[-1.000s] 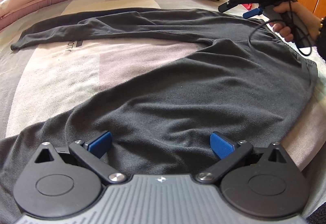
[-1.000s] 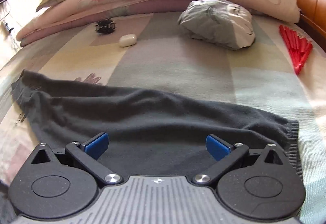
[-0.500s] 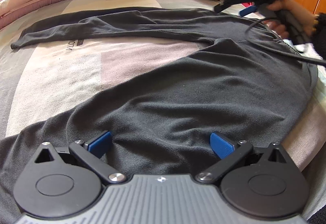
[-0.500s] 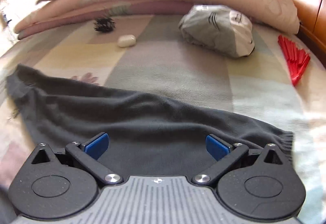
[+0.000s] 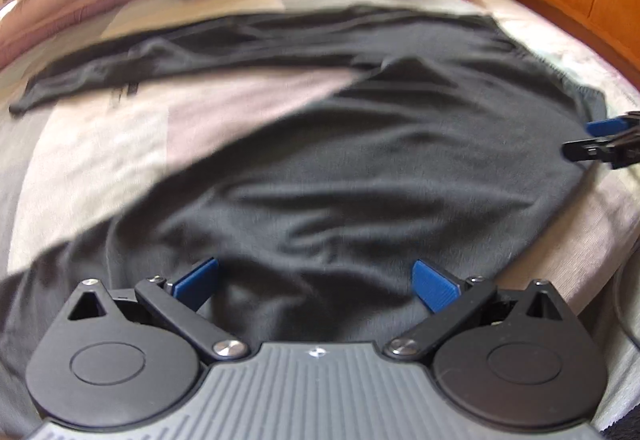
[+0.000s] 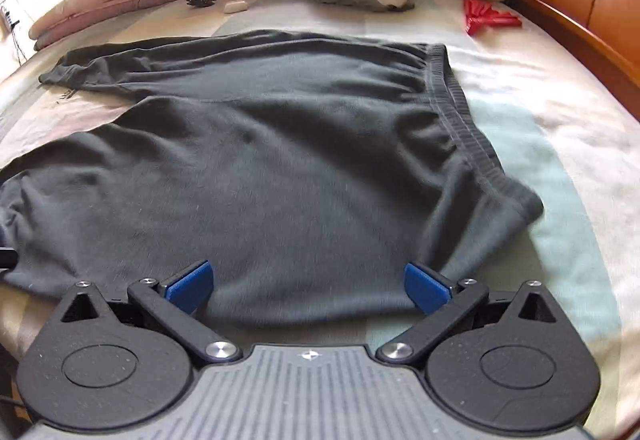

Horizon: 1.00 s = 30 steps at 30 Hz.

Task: Fold clothes

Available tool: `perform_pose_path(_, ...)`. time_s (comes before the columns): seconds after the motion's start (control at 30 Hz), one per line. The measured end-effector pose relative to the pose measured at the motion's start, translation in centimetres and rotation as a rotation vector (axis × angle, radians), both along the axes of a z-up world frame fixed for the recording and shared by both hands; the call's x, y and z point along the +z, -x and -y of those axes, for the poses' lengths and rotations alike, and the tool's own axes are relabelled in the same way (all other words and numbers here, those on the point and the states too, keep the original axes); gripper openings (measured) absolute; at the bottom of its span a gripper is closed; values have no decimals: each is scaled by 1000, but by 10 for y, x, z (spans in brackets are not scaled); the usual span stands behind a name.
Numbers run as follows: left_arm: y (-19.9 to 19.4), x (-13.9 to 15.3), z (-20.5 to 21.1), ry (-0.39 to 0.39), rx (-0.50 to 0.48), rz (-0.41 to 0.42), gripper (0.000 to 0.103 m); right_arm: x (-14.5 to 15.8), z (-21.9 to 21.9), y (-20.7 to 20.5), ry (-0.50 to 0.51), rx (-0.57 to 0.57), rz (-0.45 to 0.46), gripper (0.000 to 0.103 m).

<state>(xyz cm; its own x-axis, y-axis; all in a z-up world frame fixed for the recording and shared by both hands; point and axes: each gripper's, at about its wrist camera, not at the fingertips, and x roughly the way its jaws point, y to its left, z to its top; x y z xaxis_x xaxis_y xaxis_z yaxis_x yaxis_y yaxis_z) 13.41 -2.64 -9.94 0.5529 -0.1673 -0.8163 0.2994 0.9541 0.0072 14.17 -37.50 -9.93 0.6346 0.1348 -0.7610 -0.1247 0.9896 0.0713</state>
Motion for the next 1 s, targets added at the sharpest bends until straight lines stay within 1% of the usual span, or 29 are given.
perform_pose_path(0.03,4,0,-1,6,4,19,102,3,1,2,-9,-6,-3,103)
perform_pose_path(0.1,6,3,-1,-9,6,5,102,10,4,6,-27,-17,-7,103)
perform_pose_path(0.17,6,7,0,-19,-1,-5,102,22,9,-1,-52,-16,33,103)
perform_pose_path(0.23,5,10,3,-31,-10,8,102,34,16,-17,-86,-29,97,103)
perform_pose_path(0.3,5,13,8,-29,-11,15,102,37,23,-40,-159,-49,108,103)
perform_pose_path(0.37,5,16,13,-19,-14,18,102,30,31,-61,-230,-77,106,103)
perform_pose_path(0.43,9,17,17,-11,-27,20,102,15,40,-75,-260,-120,70,103)
perform_pose_path(0.47,11,18,19,-7,-34,21,102,8,46,-78,-256,-157,50,103)
perform_pose_path(0.5,11,19,18,-9,-32,24,102,2,52,-76,-248,-188,46,100)
perform_pose_path(0.53,11,20,17,-11,-30,27,102,1,58,-68,-258,-196,66,100)
perform_pose_path(0.6,12,22,15,-14,-27,33,102,0,69,-53,-275,-209,104,91)
perform_pose_path(0.67,12,24,13,-17,-24,39,102,3,74,-44,-270,-214,96,90)
perform_pose_path(0.8,13,28,9,-23,-18,50,102,13,76,-34,-252,-220,79,91)
perform_pose_path(0.87,11,31,10,-19,-28,59,102,21,74,-33,-276,-206,102,91)
perform_pose_path(1.0,3,40,18,6,-75,79,102,38,59,-42,-339,-102,158,91)
